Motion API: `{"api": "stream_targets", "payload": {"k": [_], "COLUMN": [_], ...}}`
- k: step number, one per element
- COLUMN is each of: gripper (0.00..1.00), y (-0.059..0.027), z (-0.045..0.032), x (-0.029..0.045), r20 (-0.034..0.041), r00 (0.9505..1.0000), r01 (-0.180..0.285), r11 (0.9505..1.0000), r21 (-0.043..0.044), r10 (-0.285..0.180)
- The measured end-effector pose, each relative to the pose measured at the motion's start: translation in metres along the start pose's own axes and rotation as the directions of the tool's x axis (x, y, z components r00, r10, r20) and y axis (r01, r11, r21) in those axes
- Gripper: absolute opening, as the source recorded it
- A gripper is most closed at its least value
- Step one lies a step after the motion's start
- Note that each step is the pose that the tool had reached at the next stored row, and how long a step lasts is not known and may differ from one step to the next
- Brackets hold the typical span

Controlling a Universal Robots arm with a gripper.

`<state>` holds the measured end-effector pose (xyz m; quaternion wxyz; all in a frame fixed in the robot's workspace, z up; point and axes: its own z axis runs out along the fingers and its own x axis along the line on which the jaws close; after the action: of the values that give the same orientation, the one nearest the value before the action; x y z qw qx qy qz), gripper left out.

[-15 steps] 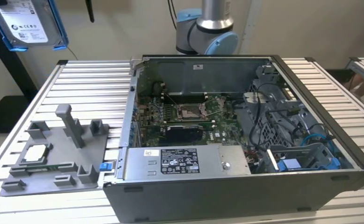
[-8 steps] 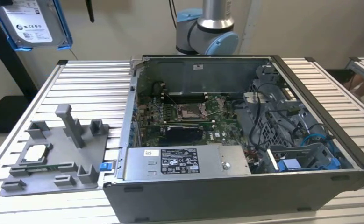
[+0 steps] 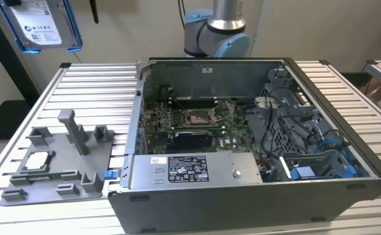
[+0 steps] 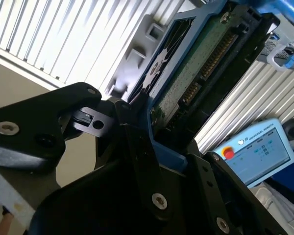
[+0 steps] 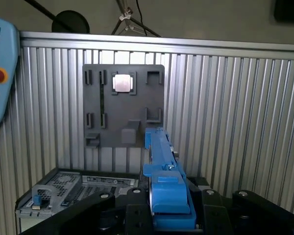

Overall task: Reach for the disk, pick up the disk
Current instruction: 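Pick up the disk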

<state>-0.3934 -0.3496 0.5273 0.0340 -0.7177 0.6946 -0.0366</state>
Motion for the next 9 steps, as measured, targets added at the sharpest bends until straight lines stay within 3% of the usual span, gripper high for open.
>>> {"api": "stream_targets", "payload": {"k": [4, 9], "gripper": [0.00, 0.00], "y": [-0.0086, -0.0281], "z": [0.0008, 0.0028], "x": [0.0003, 0.0009], "r20": [-0.0001, 0.0000], "r00": [1.0000, 1.0000], "r01": [0.000, 0.000], "r11": [1.0000, 1.0000], "r21": [-0.0001, 0.0000], "r10": [0.000, 0.000]}}
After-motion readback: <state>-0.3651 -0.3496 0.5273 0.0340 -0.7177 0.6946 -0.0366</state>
